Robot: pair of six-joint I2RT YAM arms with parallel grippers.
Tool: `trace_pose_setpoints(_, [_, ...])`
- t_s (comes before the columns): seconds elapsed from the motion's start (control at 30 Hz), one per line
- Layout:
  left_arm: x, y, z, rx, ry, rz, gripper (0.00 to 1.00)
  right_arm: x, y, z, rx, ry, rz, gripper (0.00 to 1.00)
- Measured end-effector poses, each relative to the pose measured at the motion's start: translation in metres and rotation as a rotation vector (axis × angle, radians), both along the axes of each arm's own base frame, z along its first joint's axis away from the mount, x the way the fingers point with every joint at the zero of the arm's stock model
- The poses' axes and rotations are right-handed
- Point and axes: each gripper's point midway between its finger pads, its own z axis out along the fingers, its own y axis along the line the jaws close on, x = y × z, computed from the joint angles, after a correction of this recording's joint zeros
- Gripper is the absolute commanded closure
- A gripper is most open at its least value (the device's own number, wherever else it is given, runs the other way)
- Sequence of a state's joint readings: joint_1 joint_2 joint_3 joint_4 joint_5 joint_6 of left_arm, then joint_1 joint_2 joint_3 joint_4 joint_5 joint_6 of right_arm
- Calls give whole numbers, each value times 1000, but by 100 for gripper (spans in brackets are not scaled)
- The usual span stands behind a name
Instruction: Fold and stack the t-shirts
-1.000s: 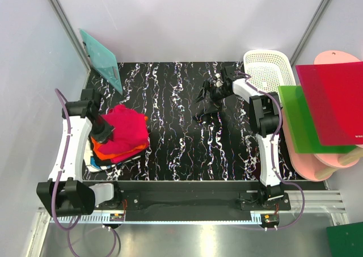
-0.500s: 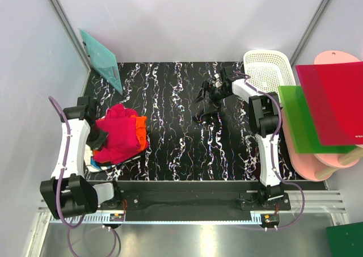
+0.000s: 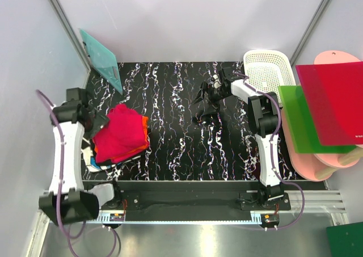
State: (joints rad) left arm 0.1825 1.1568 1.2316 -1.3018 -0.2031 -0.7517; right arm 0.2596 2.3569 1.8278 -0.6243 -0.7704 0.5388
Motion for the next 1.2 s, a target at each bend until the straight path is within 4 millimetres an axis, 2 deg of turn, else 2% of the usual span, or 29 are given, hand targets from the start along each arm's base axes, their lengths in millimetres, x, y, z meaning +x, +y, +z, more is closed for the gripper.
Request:
trace_pose_setpoints(0.03, [4,2,14,17,-66,-2,1,0,1,0,1,0,1,0])
trace_pose_setpoints(0.07, [8,3,29,35,-136,-7,8,-1,1,0,1,1,2,0])
trace_pose_setpoints(0.1, [10,4,44,51,-209,-10,27,-1,1,0,1,1,3,0])
trace_pose_setpoints(0.13, [12,4,59,66,-284,-15,53,-1,1,0,1,1,4,0])
trace_pose_setpoints(0.17, [13,3,72,76,-356,-21,100,-1,2,0,1,1,4,0])
trace_pose_setpoints(0.23, [16,-4,91,70,-476,-54,100,-1,2,0,1,1,4,0])
trace_pose_setpoints(0.33, [29,-26,92,-25,-563,-142,100,-2,2,0,1,1,6,0])
trace_pose_setpoints(0.4, [48,-48,68,-151,-539,-221,100,-2,3,0,1,0,7,0])
trace_pose_setpoints(0.47, [64,-72,35,-292,-461,-294,100,-3,4,0,1,1,10,0])
trace_pose_setpoints(0.57, [76,-102,-5,-455,-359,-370,100,-4,6,-1,5,3,15,0])
trace_pose_setpoints(0.63, [76,-119,-10,-545,-350,-415,100,-6,7,-1,9,6,18,0])
trace_pose_setpoints(0.73, [83,-136,0,-644,-407,-475,100,-6,8,-1,10,8,18,0])
trace_pose_setpoints(0.83, [87,-144,-4,-701,-423,-503,100,-6,8,-1,11,8,18,1])
trace_pose_setpoints(1.0, [79,-149,-44,-772,-304,-444,100,-7,9,-1,10,10,17,0])
trace_pose_setpoints(1.1, [77,-145,-61,-767,-239,-403,100,-7,9,-1,10,10,17,0])
trace_pose_setpoints(1.2, [78,-137,-68,-714,-196,-368,100,-7,9,-1,10,10,17,0])
